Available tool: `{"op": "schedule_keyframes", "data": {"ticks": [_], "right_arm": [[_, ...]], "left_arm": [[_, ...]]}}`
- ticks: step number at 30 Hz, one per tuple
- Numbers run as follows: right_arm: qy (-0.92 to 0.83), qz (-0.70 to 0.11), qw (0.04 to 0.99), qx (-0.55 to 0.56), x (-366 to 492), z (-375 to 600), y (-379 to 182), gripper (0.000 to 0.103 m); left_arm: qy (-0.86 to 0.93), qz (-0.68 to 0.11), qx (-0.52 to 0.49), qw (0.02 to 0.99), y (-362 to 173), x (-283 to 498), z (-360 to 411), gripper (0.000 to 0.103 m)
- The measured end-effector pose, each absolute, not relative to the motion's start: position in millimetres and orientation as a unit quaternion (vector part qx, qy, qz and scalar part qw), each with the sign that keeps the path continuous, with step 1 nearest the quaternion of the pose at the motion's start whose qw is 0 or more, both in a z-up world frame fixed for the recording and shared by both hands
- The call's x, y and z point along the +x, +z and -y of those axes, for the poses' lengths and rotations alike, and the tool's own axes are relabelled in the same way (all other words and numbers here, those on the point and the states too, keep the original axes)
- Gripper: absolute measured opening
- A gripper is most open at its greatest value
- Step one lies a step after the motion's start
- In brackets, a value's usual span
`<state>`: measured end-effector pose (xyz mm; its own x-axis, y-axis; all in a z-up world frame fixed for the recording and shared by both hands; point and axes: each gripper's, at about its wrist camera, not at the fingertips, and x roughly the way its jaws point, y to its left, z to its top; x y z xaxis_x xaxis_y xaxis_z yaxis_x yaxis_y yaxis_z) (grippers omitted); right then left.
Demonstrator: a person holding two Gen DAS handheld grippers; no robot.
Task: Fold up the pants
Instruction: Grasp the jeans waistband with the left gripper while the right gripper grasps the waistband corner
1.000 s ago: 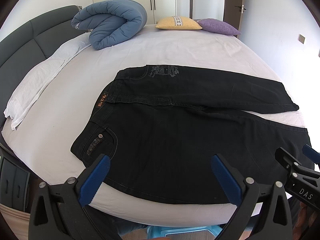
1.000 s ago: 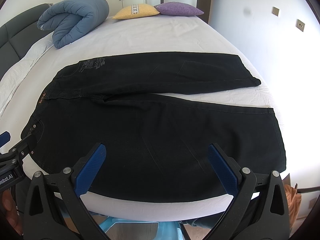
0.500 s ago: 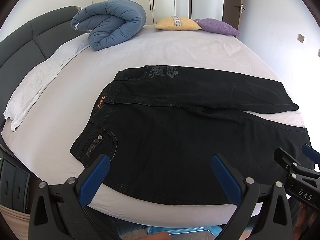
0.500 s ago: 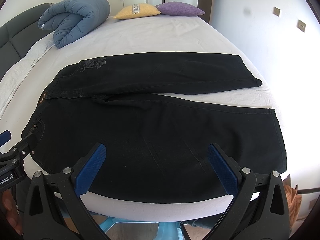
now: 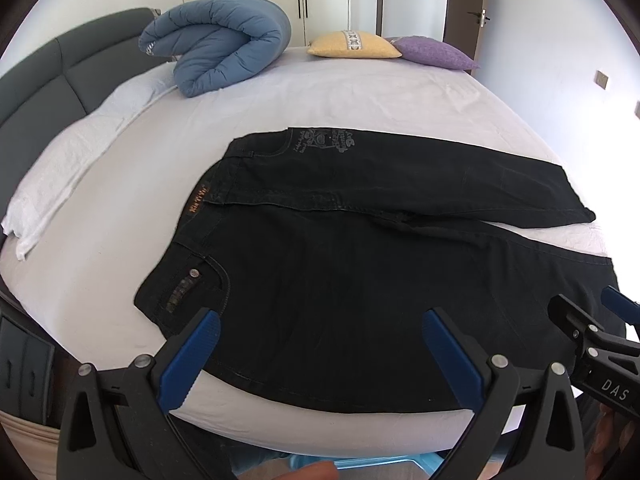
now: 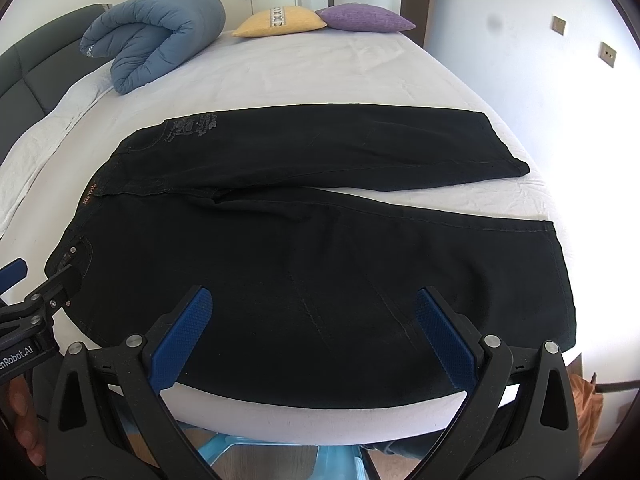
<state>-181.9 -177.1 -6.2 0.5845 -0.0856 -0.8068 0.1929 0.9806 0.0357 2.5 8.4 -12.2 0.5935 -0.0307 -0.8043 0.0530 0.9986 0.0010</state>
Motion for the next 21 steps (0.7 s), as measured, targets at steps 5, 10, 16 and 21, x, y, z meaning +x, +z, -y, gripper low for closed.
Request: {"op": "schedule_keyframes", "data": {"ticks": [5,10,16,21], "right_arm": [[-0.015,-0.429,0.901,0.064,-166.7,180.7,7.0,0.103],[0.051,-0.402,0.912,0.065,-132.3,190.7,26.6,0.103],[0.104,-0.401,0.907,0.079,-65.5,216.3,31.6,0.103],[0.129,-0.407,0.903,0.059,0.4,235.4,26.6,0.103]], "left_arm": [[-0.073,-0.487,0.007,0.87,-26.8,21.2,-14.2,0.103],[-0.089,-0.51,0.058,0.853,-42.4,43.5,-10.7,0.103],[-0.078,-0.528,0.077,0.842,-57.9,103.2,-31.5,0.103],[-0.056,-0.515,0.109,0.849,-55.8,192.0,-60.8,0.103]]}}
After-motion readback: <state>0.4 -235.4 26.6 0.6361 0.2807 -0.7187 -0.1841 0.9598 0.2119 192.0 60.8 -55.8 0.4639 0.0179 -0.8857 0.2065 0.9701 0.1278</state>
